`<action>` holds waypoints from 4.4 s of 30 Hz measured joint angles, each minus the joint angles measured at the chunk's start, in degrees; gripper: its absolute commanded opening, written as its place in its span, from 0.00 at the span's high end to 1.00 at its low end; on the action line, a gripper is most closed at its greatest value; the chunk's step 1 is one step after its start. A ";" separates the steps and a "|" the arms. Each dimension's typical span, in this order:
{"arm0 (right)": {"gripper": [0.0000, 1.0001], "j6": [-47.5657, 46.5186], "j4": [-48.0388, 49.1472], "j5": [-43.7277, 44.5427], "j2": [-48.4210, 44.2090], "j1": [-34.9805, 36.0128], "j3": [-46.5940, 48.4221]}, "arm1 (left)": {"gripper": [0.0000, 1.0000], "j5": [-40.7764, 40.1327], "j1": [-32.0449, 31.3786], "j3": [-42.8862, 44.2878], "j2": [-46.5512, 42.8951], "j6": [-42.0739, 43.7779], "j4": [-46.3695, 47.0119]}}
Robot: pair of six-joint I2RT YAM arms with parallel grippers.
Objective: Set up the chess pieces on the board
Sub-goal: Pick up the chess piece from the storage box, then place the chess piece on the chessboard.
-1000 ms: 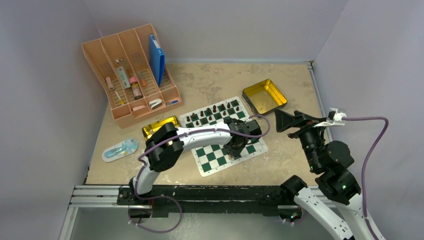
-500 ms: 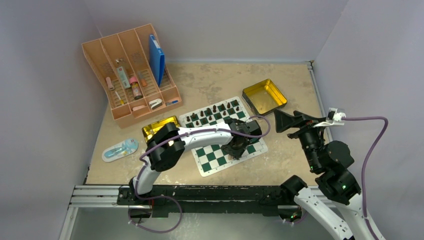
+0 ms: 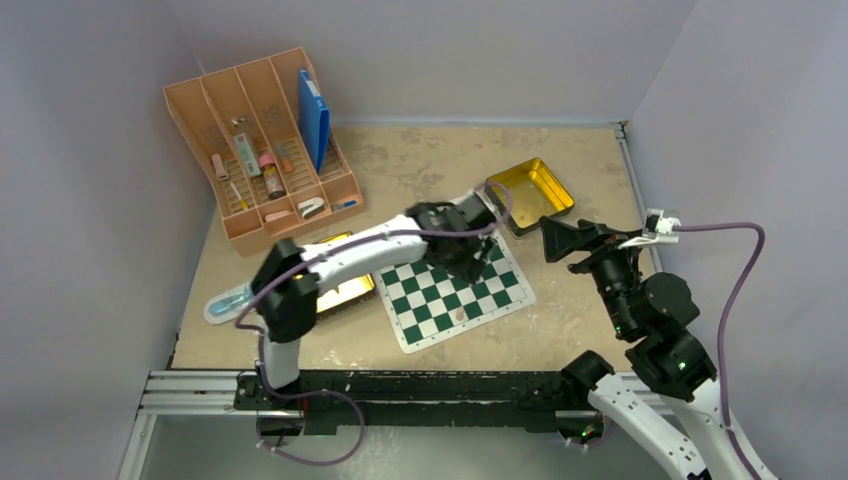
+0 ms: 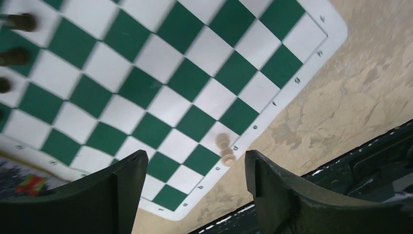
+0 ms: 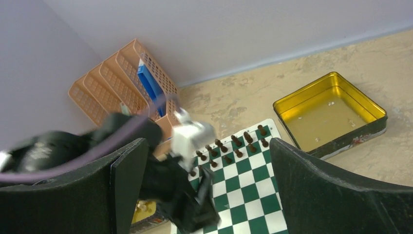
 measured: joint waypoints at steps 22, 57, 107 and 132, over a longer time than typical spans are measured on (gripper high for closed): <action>0.33 7.23 15.30 -21.77 28.48 1.07 -1.22 | 0.18 11.91 41.66 -33.20 -59.47 2.49 10.71; 0.37 -2.54 43.89 -24.33 71.73 20.22 8.50 | 0.00 0.44 44.28 -37.99 -63.10 2.82 7.54; 0.84 -16.50 35.43 -19.10 102.66 27.85 35.26 | 0.03 26.14 61.55 -22.60 -69.53 3.26 1.97; 0.85 -10.40 34.71 -7.72 74.07 28.04 16.44 | 0.04 26.16 61.55 -37.38 -71.25 4.48 5.62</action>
